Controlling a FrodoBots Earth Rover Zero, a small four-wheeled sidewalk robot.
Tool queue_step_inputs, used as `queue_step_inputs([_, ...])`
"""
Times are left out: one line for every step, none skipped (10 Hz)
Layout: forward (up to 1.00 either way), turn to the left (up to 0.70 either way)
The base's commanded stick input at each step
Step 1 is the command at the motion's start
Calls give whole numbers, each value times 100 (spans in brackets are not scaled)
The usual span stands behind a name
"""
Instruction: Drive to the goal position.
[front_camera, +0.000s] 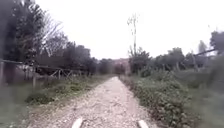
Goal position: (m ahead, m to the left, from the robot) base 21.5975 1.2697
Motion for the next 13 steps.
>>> queue_step_inputs([70,0])
queue_step_inputs([70,0])
queue_step_inputs([70,0])
queue_step_inputs([70,0])
queue_step_inputs([70,0])
queue_step_inputs([70,0])
queue_step_inputs([70,0])
queue_step_inputs([70,0])
queue_step_inputs([70,-18])
queue_step_inputs([70,-35])
queue_step_inputs([70,-17])
queue_step_inputs([70,-8])
queue_step_inputs([70,-5])
